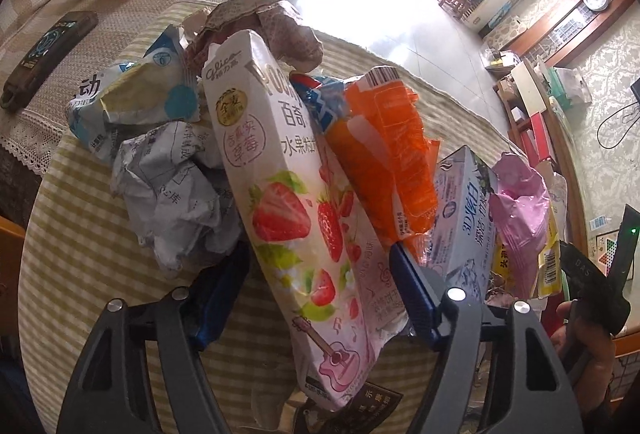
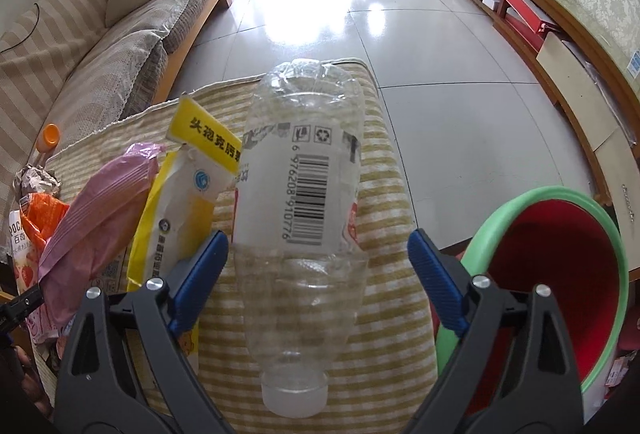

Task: Collect trash
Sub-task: 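Grasp the strawberry snack box with the left tool while the right tool grasps the plastic bottle, then lift the snack box and bottle and carry them over the red bin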

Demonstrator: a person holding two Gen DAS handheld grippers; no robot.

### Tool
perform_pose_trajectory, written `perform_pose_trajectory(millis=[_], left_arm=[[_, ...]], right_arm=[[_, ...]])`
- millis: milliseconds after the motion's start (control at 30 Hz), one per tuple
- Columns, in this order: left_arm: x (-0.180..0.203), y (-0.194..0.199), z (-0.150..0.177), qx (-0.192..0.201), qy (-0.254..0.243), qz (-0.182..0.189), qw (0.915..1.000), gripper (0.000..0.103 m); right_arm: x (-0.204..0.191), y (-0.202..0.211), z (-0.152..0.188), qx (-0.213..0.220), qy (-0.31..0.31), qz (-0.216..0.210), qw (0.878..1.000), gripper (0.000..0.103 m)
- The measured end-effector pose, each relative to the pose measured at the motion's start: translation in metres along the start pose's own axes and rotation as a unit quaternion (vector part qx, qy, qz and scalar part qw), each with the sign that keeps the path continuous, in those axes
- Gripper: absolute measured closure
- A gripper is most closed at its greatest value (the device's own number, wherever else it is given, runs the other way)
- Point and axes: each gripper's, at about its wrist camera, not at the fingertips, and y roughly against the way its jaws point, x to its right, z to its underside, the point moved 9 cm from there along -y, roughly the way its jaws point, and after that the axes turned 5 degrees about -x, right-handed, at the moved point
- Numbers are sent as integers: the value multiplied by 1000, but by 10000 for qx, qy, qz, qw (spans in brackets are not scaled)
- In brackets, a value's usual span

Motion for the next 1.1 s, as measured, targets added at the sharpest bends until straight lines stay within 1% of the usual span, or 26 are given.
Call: perform_pose_trajectory(millis=[33, 100, 133, 233, 267, 333, 367, 400, 567, 700, 767, 833, 933, 1100], left_arm=[[-1, -1, 0, 5, 4, -15, 10000, 41], [-5, -1, -2, 30, 22, 17, 10000, 49], [-6, 0, -3, 35, 33, 40, 10000, 51], [-8, 1, -5, 64, 22, 120, 9999, 64], [-7, 1, -6, 61, 3, 123, 9999, 65], [-8, 3, -8, 71, 5, 193, 9998, 66], [-7, 5, -9, 87, -12, 225, 9997, 67], [-6, 6, -8, 110, -25, 234, 9997, 68], [-4, 20, -10, 280, -135, 267, 9992, 70], [-2, 36, -9, 420, -262, 332, 9982, 72], [-2, 45, -7, 481, -345, 335, 9977, 72], [-4, 53, -2, 542, -388, 317, 9973, 72], [-8, 66, 1, 609, -412, 330, 9968, 72], [-9, 93, 4, 832, -465, 366, 9948, 72]], right_arm=[[0, -2, 0, -7, -13, -8, 10000, 13], [1, -5, 1, -29, -58, -48, 10000, 13], [1, -7, 1, -44, -90, -76, 9999, 13], [3, -8, 2, -43, -119, -110, 9999, 15], [2, -8, 2, -27, -95, -121, 9999, 20], [3, -5, 2, -11, -97, -184, 9998, 38], [2, -4, 2, -23, -98, -257, 9996, 44], [0, -4, 3, -45, -86, -307, 9995, 46], [1, 1, 5, -12, -150, -268, 9995, 47], [-1, 14, 5, 67, -140, -294, 9994, 47], [-5, 24, 5, 152, -93, -301, 9994, 47], [-9, 30, 8, 209, 20, -217, 9995, 47], [-15, 43, 14, 261, 56, -299, 9992, 47], [-23, 73, 19, 495, 122, -370, 9980, 47]])
